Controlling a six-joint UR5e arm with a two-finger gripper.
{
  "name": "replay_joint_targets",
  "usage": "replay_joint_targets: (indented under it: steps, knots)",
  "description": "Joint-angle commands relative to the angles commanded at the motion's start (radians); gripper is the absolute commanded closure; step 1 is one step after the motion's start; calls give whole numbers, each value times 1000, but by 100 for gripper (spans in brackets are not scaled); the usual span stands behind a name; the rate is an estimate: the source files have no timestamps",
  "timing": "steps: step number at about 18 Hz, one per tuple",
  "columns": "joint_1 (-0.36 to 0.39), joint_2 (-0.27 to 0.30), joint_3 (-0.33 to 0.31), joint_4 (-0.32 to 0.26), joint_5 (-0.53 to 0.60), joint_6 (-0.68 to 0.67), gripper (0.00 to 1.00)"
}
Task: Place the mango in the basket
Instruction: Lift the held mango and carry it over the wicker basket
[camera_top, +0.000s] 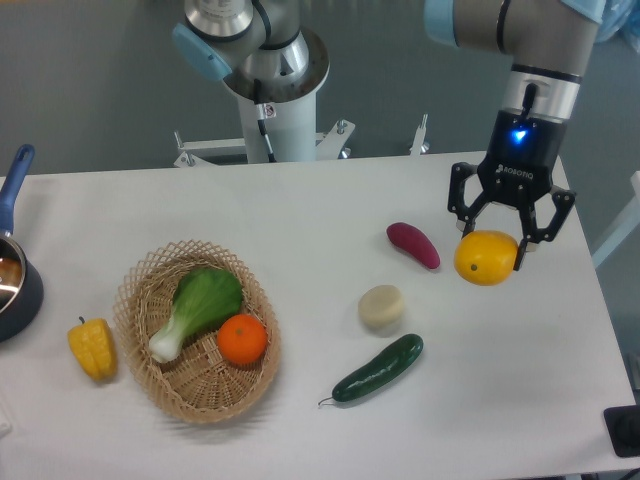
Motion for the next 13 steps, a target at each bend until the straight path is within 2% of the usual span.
replay_joint_targets:
  steps: [2,4,7,13]
  knots:
    - [-58,-3,1,12,2,-117,59]
    - [-86,-11,-2,14,3,-171,59]
    - [-138,-11,-38,17,35,-177,59]
    - [-304,-57,-43,18,217,-188,59]
